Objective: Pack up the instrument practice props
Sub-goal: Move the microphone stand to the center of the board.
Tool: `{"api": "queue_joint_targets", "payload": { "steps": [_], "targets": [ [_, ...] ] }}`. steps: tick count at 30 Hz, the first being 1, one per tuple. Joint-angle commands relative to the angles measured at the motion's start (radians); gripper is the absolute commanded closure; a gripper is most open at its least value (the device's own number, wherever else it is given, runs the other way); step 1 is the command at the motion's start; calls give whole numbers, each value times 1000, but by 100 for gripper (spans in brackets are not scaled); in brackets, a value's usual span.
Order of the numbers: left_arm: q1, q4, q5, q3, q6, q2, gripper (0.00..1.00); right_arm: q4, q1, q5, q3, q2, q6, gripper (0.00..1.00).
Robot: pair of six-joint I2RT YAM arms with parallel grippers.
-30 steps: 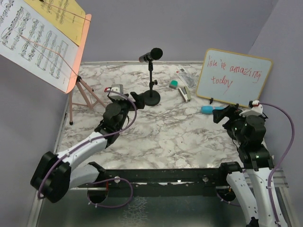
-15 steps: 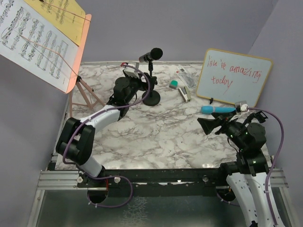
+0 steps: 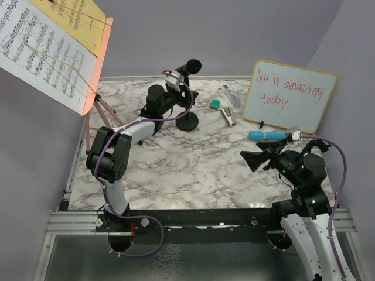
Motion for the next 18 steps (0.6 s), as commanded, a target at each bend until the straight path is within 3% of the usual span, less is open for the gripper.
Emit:
{"api": "queue_joint_targets", "payload": {
  "steps": [1,6,11,18],
  "targets": [
    [14,38,120,46,60,31,40,19,6,-13,-7,-15,-17,1],
    [15,47,143,35,89,16,68,24,5,-15,-13,-14,-17,1],
    [14,47,147,-10,113,-32,85,70,6,-46,-45,13,7,1],
    [15,45,143,-134,119,-167,100,97,6,-81,-68,58,60,0]
  ]
}}
